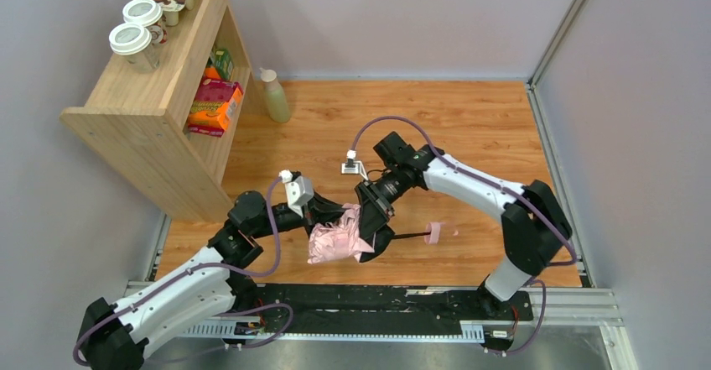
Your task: Put away the umbrella
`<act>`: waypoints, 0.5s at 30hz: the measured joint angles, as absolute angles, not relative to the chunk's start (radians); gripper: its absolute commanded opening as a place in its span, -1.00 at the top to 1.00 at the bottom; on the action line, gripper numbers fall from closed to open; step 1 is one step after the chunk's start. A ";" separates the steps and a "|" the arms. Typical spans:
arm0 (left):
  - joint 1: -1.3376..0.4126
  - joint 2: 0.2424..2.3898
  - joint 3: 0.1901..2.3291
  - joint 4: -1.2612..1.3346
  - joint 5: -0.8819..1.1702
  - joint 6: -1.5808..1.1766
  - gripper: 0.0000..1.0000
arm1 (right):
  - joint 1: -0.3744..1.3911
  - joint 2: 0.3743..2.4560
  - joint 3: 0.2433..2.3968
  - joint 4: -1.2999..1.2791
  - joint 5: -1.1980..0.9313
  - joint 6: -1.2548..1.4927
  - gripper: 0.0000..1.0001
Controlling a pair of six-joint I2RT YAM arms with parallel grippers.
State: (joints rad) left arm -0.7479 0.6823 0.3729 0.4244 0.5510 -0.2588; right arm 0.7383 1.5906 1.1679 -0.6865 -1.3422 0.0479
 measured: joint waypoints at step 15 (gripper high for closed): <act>-0.869 0.670 0.258 0.268 0.195 0.010 1.00 | 0.682 1.807 1.290 -0.885 -0.918 -0.061 1.00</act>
State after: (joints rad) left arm -0.8692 0.6697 0.2577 0.2684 0.1951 0.0097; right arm 0.6823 1.8072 1.2903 -0.8852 -0.9180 -0.0612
